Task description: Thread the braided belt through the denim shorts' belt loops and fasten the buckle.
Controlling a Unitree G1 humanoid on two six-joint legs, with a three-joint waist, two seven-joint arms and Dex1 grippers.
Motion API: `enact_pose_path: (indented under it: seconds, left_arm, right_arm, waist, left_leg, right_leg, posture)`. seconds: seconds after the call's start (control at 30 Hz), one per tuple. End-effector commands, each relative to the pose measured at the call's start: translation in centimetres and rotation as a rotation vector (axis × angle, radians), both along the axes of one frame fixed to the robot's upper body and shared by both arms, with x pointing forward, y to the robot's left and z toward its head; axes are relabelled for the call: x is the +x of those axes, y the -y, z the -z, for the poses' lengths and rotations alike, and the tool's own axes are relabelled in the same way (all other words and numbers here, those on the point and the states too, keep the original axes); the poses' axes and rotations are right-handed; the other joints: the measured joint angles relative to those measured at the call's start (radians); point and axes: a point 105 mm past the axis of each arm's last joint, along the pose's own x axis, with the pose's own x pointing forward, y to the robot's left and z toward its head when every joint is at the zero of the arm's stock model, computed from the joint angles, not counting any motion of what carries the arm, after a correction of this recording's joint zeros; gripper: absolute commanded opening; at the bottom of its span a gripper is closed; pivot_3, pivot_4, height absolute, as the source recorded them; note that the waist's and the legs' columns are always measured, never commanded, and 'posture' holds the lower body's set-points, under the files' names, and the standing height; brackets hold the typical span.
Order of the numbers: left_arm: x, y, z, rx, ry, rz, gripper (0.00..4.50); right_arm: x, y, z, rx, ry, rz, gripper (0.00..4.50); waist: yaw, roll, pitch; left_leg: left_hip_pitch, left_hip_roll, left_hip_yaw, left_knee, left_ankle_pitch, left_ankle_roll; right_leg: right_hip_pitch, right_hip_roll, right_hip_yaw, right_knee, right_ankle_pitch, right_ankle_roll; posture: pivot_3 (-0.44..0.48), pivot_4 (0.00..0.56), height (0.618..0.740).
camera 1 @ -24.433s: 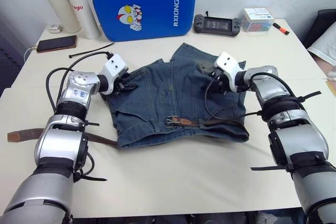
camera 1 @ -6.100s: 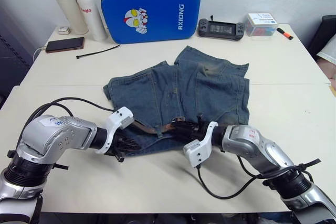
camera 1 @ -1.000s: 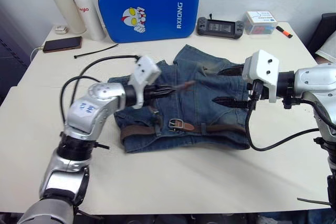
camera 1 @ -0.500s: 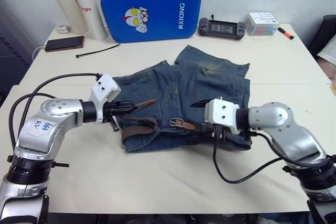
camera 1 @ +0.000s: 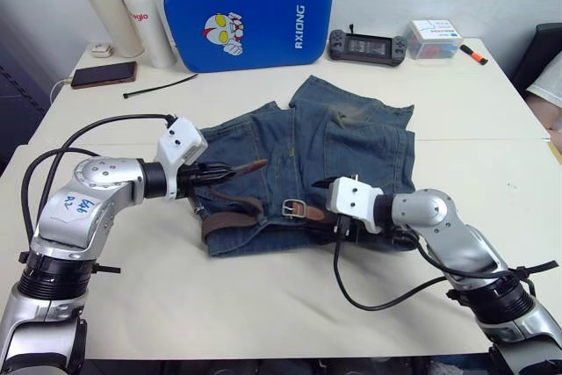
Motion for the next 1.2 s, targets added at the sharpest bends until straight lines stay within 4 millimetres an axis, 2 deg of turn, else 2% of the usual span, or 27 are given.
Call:
enact_pose_path:
  seconds: [0.03, 0.2, 0.4, 0.67, 0.77, 0.9, 0.93, 1.0, 1.07, 1.2]
  left_arm:
    - [0.3, -0.1, -0.9, 0.011, 0.054, 0.008, 0.0]
    - [0.4, 0.0, -0.8, 0.01, 0.053, 0.013, 0.0]
    - [0.4, 0.3, -0.8, 0.006, 0.056, 0.025, 0.0]
    - [0.3, 0.4, -0.7, 0.002, 0.055, 0.028, 0.0]
    - [0.2, 0.6, -0.6, -0.001, 0.051, 0.04, 0.0]
    - [-0.3, 1.3, -0.7, -0.027, 0.043, 0.068, 0.0]
    - [-0.3, 1.4, -0.7, -0.039, 0.042, 0.066, 0.0]
    - [-0.4, 1.8, -0.8, -0.066, 0.024, 0.055, 0.0]
    - [-0.7, 2.1, -0.6, -0.097, -0.04, 0.03, 0.0]
    - [-2.1, 2.6, -0.2, -0.109, -0.127, 0.046, 0.0]
  right_arm:
    - [-1.8, -0.4, -0.4, 0.019, -0.057, -0.056, 4.48]
    - [-1.7, 0.1, 0.0, 0.0, -0.067, -0.051, 4.48]
    - [0.2, 0.0, -0.1, 0.028, -0.034, 0.037, 4.48]
    - [0.3, -0.4, -0.3, 0.052, -0.03, 0.047, 4.48]
    - [0.3, -0.6, -0.5, 0.084, -0.034, 0.057, 3.83]
    - [1.0, -0.3, -1.2, 0.138, -0.013, 0.134, 2.14]
    - [1.0, -0.3, -1.3, 0.155, -0.018, 0.145, 1.83]
    - [1.2, -0.4, -1.7, 0.181, -0.023, 0.164, 0.67]
    - [1.3, -0.4, -2.0, 0.218, -0.031, 0.191, 0.1]
    - [1.5, -0.5, -2.6, 0.265, -0.046, 0.236, 0.08]
  waist:
    - [0.001, 0.0, 0.0]
    - [0.002, 0.0, 0.0]
    - [0.002, 0.0, 0.0]
    - [0.001, 0.0, 0.0]
    - [0.001, 0.0, 0.0]
    - [0.0, 0.0, 0.0]
    - [0.0, 0.0, 0.0]
    - [0.001, 0.0, 0.0]
    - [0.001, 0.0, 0.0]
    - [-0.001, 0.0, 0.0]
  left_leg:
    - [0.0, 0.0, 0.0, 0.0, 0.0, 0.0]
    - [0.0, 0.0, 0.0, 0.0, 0.0, 0.0]
    - [0.0, 0.0, 0.0, 0.0, 0.0, 0.0]
    - [0.0, 0.0, 0.0, 0.0, 0.0, 0.0]
    - [0.0, 0.0, 0.0, 0.0, 0.0, 0.0]
    - [0.0, 0.0, 0.0, 0.0, 0.0, 0.0]
    - [0.0, 0.0, 0.0, 0.0, 0.0, 0.0]
    - [0.0, 0.0, 0.0, 0.0, 0.0, 0.0]
    - [0.0, 0.0, 0.0, 0.0, 0.0, 0.0]
    - [0.0, 0.0, 0.0, 0.0, 0.0, 0.0]
  right_leg:
    - [0.0, 0.0, 0.0, 0.0, 0.0, 0.0]
    - [0.0, 0.0, 0.0, 0.0, 0.0, 0.0]
    - [0.0, 0.0, 0.0, 0.0, 0.0, 0.0]
    - [0.0, 0.0, 0.0, 0.0, 0.0, 0.0]
    - [0.0, 0.0, 0.0, 0.001, 0.0, 0.0]
    - [0.0, 0.0, 0.0, 0.001, 0.0, 0.0]
    - [0.0, 0.0, 0.0, 0.001, 0.0, 0.0]
    - [0.0, 0.0, 0.0, 0.001, 0.0, 0.0]
    - [0.0, 0.0, 0.0, 0.001, 0.0, 0.0]
    - [0.0, 0.0, 0.001, 0.003, 0.0, 0.0]
  posture:
    - [0.0, 0.15, 0.677]
    - [0.0, 0.15, 0.677]
    - [0.0, 0.15, 0.677]
    - [0.0, 0.15, 0.677]
    - [0.0, 0.15, 0.677]
    - [0.0, 0.15, 0.677]
    - [0.0, 0.15, 0.677]
    - [0.0, 0.15, 0.677]
    - [0.0, 0.15, 0.677]
    - [0.0, 0.15, 0.677]
